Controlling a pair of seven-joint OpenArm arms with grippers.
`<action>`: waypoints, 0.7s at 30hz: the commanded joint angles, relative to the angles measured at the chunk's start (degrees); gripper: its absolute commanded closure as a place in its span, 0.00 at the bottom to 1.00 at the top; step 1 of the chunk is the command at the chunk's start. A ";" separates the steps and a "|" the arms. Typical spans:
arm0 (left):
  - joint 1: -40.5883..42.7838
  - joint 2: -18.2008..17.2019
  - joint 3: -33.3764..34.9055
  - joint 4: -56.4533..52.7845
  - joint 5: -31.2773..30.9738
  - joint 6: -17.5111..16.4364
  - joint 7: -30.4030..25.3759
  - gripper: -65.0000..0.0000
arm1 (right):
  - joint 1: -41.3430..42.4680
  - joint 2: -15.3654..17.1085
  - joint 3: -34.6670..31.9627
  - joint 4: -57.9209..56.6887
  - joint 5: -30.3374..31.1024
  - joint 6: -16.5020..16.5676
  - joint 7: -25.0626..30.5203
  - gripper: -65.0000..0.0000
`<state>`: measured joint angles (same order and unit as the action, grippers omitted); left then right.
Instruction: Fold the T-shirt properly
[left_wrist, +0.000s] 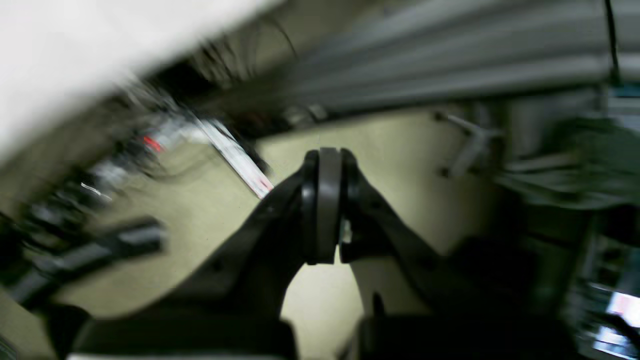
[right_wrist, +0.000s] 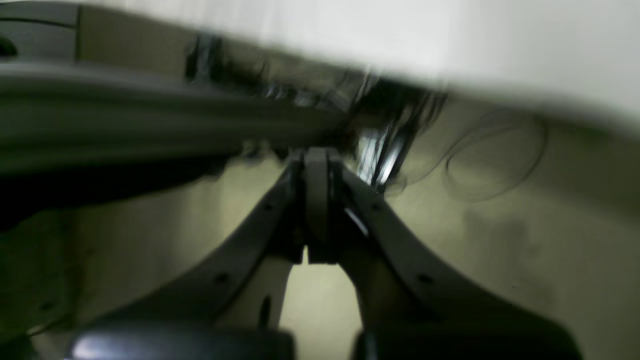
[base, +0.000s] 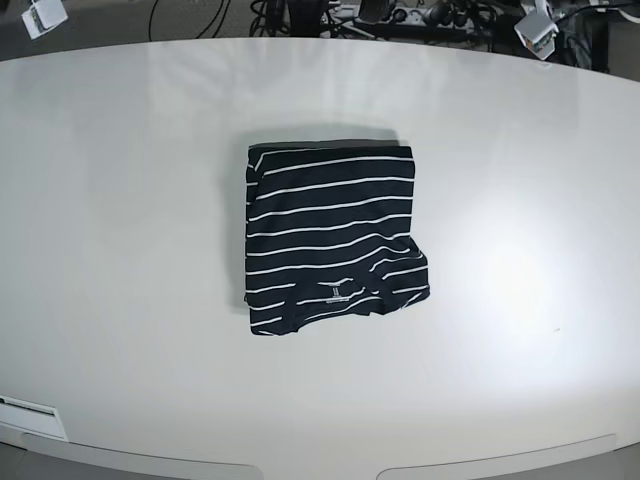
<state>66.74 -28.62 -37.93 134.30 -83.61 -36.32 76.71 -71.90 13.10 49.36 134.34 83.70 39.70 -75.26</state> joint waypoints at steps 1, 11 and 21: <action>2.86 0.37 -0.33 0.70 -0.55 -0.70 -0.11 1.00 | -2.08 -0.28 0.50 0.66 1.30 0.30 -0.26 1.00; 2.29 7.02 9.03 -18.08 14.93 -1.55 -9.20 1.00 | -1.29 1.44 -12.46 -19.67 -8.92 0.30 12.11 1.00; -18.91 7.04 28.92 -53.24 42.77 1.86 -31.43 1.00 | 16.44 6.03 -35.28 -46.42 -42.69 0.30 36.65 1.00</action>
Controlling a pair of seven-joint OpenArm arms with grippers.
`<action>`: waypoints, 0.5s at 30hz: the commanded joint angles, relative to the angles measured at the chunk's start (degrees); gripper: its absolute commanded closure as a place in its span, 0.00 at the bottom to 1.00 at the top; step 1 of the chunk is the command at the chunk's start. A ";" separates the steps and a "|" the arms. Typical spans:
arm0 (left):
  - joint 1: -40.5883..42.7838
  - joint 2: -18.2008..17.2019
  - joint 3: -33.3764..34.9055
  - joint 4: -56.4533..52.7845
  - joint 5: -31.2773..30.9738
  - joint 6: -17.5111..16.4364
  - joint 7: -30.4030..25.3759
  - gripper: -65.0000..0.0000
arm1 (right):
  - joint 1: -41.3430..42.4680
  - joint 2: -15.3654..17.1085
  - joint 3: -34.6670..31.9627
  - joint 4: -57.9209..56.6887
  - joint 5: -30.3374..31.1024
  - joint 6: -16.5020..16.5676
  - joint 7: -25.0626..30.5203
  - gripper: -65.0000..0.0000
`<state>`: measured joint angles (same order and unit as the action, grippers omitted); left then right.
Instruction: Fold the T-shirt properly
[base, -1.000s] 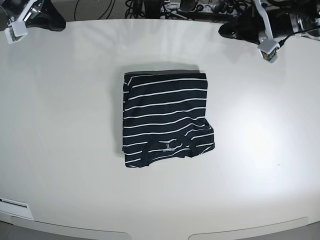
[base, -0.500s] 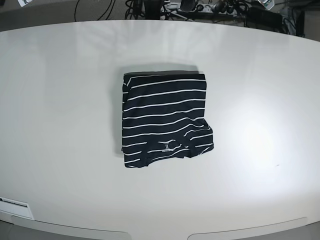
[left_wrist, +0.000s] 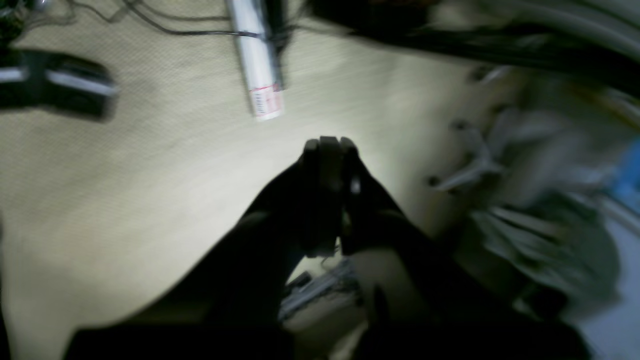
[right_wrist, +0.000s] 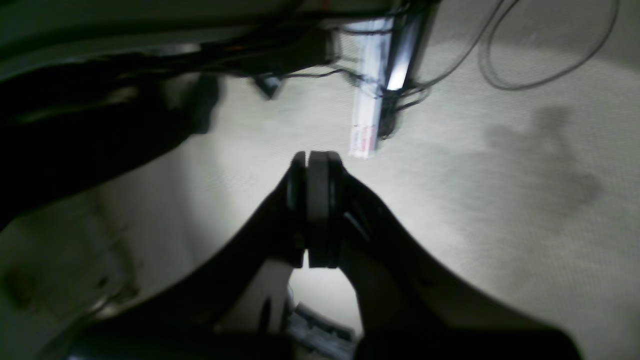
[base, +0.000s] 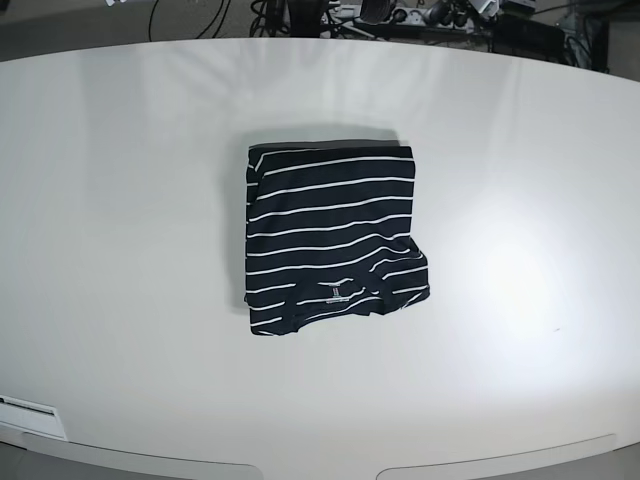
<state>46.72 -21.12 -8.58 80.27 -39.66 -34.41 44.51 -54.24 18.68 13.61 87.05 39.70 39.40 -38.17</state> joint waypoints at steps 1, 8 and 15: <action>-1.05 -0.46 1.29 -3.50 2.93 -0.04 -3.96 1.00 | 0.90 0.44 -1.55 -2.14 -2.32 0.60 3.39 1.00; -15.58 1.20 9.75 -33.48 23.02 10.71 -39.36 1.00 | 16.55 0.39 -14.43 -24.65 -22.27 -13.18 18.88 1.00; -25.68 5.77 18.80 -53.09 27.08 14.40 -54.82 1.00 | 28.06 -3.50 -26.23 -43.54 -22.95 -21.20 24.11 1.00</action>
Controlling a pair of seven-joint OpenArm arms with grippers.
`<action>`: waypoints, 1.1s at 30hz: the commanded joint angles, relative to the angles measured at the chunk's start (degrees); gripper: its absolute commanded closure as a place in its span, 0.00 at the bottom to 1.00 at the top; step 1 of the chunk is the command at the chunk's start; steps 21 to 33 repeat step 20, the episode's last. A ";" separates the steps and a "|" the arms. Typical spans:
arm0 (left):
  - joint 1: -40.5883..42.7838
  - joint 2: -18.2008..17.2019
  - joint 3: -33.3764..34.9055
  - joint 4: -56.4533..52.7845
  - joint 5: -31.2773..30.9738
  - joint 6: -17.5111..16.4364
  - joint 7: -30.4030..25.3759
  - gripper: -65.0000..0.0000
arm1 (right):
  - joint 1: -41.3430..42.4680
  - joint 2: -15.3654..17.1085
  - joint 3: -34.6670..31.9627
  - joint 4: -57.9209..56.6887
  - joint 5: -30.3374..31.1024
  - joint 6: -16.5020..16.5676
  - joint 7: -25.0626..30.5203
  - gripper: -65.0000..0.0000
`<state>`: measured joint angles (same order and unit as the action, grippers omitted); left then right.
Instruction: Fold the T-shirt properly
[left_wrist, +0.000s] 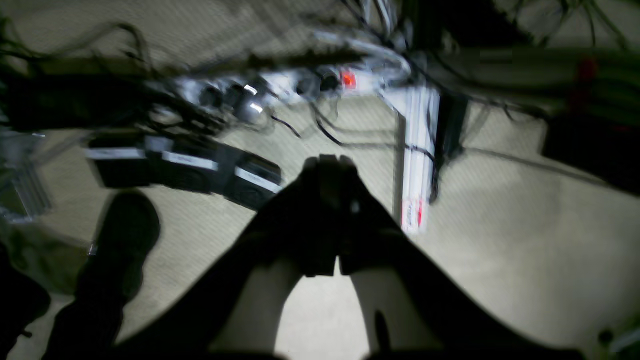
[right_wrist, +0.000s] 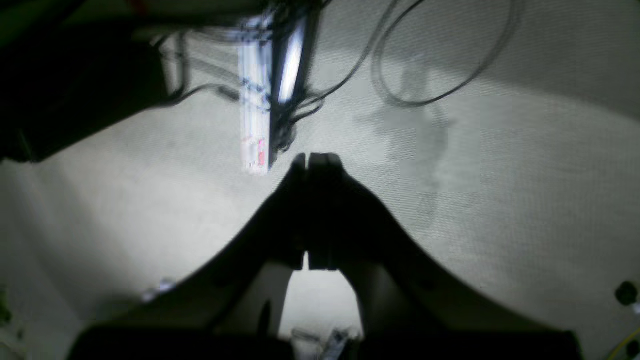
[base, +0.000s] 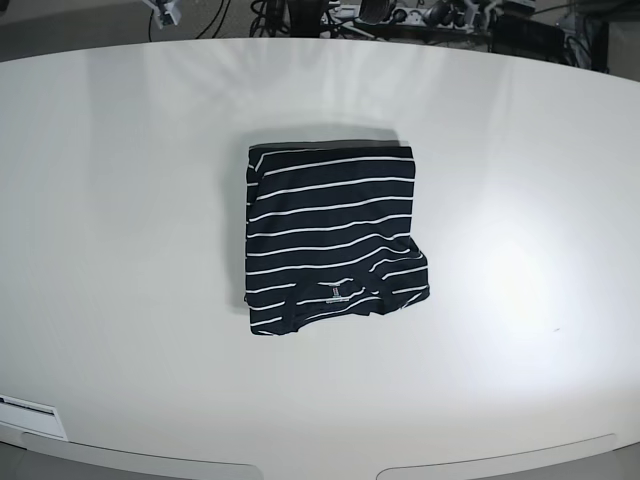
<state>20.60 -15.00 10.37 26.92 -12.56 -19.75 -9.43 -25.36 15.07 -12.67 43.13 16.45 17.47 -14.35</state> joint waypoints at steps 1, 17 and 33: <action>-0.22 0.72 1.33 -0.37 -0.17 0.57 -0.87 1.00 | 0.04 -1.05 -1.31 -0.96 -0.52 -0.83 1.09 1.00; -3.30 10.10 16.61 0.04 -0.35 17.64 -1.31 1.00 | 2.91 -12.22 -10.97 -4.24 -12.33 -14.01 6.51 1.00; -3.30 10.25 16.61 0.59 -0.33 17.64 -1.75 1.00 | 3.17 -12.24 -10.97 -4.24 -12.39 -14.05 8.41 1.00</action>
